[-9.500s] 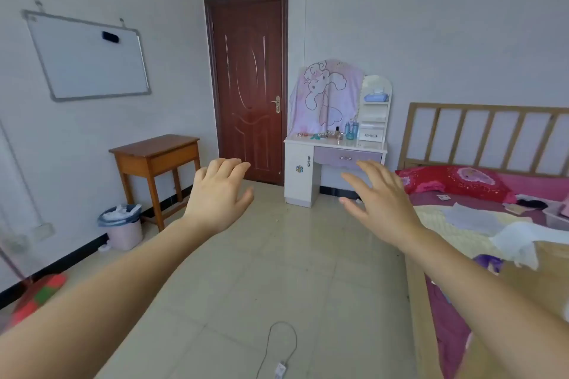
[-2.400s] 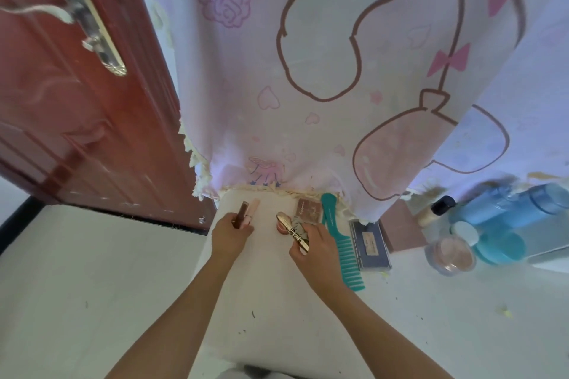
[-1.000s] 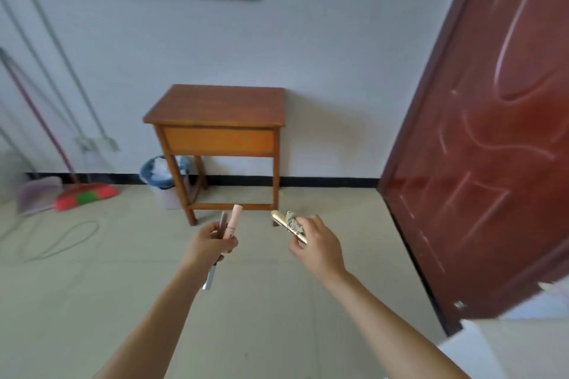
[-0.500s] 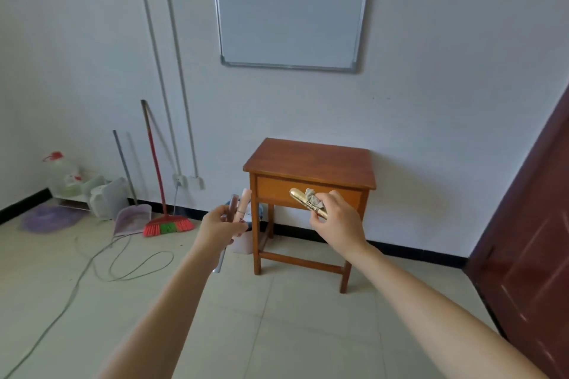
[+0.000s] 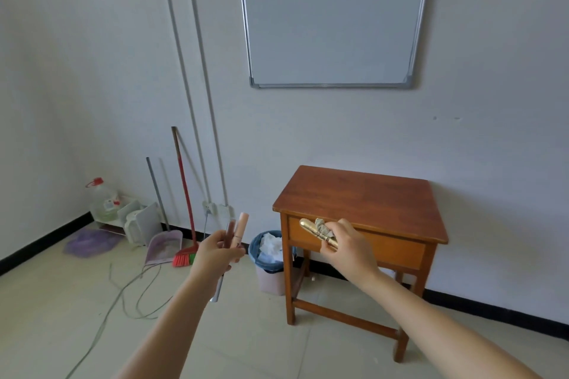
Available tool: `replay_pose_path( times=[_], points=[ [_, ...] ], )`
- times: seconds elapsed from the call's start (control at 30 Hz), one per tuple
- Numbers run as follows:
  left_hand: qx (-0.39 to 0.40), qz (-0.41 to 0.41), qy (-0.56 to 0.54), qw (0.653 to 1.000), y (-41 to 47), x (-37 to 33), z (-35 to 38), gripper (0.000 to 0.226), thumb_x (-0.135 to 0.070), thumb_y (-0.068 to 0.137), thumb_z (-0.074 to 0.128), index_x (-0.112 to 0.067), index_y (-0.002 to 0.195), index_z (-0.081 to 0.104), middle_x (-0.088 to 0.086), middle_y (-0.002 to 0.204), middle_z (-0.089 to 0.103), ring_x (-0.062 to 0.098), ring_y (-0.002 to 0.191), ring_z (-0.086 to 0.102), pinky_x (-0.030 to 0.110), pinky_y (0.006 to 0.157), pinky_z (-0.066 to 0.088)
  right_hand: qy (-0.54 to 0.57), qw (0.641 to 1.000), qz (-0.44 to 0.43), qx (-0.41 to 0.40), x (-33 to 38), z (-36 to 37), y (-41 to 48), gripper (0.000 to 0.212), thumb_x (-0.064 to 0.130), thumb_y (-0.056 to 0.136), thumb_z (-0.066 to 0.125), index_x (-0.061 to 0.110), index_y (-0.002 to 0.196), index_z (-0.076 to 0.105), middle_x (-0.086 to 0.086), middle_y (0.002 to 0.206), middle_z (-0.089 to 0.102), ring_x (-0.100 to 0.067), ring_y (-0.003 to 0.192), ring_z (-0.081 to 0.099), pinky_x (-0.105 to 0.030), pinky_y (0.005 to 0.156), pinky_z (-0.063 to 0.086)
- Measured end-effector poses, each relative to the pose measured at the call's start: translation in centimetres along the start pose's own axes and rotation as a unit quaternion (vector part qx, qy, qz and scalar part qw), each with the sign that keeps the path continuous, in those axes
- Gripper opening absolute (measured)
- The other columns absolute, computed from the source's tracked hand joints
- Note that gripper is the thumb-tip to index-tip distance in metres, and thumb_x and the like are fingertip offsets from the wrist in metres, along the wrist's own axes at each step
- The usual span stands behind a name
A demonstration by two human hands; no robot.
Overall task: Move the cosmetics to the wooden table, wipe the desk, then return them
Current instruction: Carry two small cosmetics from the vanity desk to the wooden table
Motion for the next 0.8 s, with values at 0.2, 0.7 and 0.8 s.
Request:
replay_pose_path(
  times=[0.2,0.7,0.8],
  points=[
    [-0.027,-0.068,-0.012,0.997,6.0,4.3,0.2,0.024,0.007,0.077,0.062,0.000,0.098,0.056,0.012,0.077,0.057,0.020,0.064,0.050,0.028,0.058,0.040,0.022,0.996,-0.018,0.083,-2.7,7.9,3.6,0.029,0.009,0.068,0.072,0.008,0.096,0.064,-0.005,0.080,0.059,-0.009,0.058,0.047,-0.007,0.045,0.025],
    [0.031,-0.083,-0.010,0.996,29.7,2.8,4.7,0.021,0.004,0.077,0.061,-0.005,0.096,0.056,0.012,0.080,0.055,0.021,0.069,0.050,0.025,0.056,0.042,-0.058,0.993,0.021,0.105,-11.6,16.0,20.2,0.029,0.009,0.073,0.069,0.004,0.101,0.064,-0.006,0.082,0.060,-0.011,0.056,0.044,-0.008,0.047,0.018],
    [0.050,-0.072,-0.005,0.996,35.0,1.3,6.3,0.026,0.002,0.079,0.062,-0.007,0.101,0.054,0.014,0.087,0.058,0.021,0.072,0.053,0.024,0.057,0.042,-0.056,0.992,0.050,0.105,-13.3,18.0,22.6,0.030,0.009,0.072,0.072,0.006,0.100,0.065,-0.002,0.080,0.059,-0.003,0.051,0.038,-0.006,0.047,0.017]
  ],
)
Point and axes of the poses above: each hand's wrist, its own y-axis towards the middle knuckle, its own z-axis out of the palm, x = y × z, the point moved 4 cm from there along y, towards the middle knuckle
